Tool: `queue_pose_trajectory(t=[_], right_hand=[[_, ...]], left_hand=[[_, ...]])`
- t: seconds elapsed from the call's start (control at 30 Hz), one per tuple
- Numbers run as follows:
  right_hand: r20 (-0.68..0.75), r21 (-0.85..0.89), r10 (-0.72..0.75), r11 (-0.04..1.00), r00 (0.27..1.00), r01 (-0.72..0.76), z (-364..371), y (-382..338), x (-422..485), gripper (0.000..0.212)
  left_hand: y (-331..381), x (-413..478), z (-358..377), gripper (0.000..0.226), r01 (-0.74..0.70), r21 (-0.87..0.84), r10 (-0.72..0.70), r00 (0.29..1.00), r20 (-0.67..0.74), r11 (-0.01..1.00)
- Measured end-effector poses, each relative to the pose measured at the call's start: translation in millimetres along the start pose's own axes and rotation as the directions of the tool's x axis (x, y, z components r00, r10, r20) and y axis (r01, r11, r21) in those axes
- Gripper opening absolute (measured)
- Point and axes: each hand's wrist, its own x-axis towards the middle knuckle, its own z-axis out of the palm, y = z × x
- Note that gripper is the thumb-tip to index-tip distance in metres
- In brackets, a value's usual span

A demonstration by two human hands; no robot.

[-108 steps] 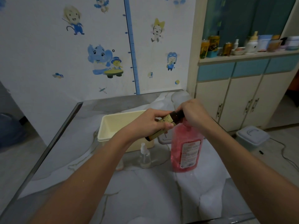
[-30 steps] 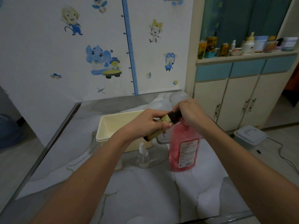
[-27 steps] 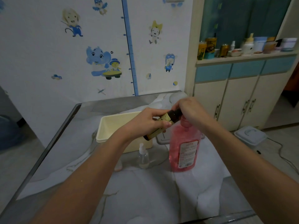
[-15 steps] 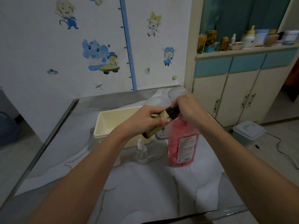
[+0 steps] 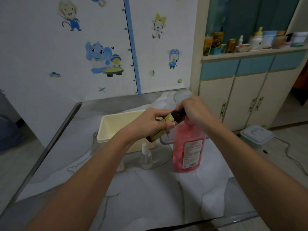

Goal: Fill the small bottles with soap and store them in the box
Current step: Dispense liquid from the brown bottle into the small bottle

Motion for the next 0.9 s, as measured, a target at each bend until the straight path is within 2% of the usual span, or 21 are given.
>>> queue_pose_trajectory(t=[0.27,0.5,0.67,0.8,0.9], right_hand=[[0.055,-0.101,-0.022,0.994,0.998,0.027,-5.4,0.3,2.5,0.041],[0.038,-0.137,-0.051,0.989,0.998,0.055,-9.4,-1.9,1.8,0.037],[0.008,-0.088,-0.006,0.996,1.0,0.007,4.8,0.3,3.1,0.039],[0.059,-0.168,-0.024,0.985,0.998,0.033,2.6,0.7,1.7,0.041],[0.072,-0.143,-0.045,0.988,0.996,0.055,-6.5,0.5,2.2,0.037]], left_hand=[[6.0,-1.6,-1.3,0.039,0.009,-0.006,-0.009,1.0,-0.002,1.0],[5.4,-1.2,-3.7,0.039,-0.005,-0.03,0.005,1.0,0.001,1.0],[-6.0,-0.1,1.2,0.037,0.001,-0.057,-0.001,1.0,0.001,0.998],[-4.3,-1.9,2.2,0.038,0.013,-0.06,-0.012,1.0,0.01,0.998],[2.3,-2.9,-1.0,0.038,0.004,-0.076,-0.003,1.0,0.016,0.997]])
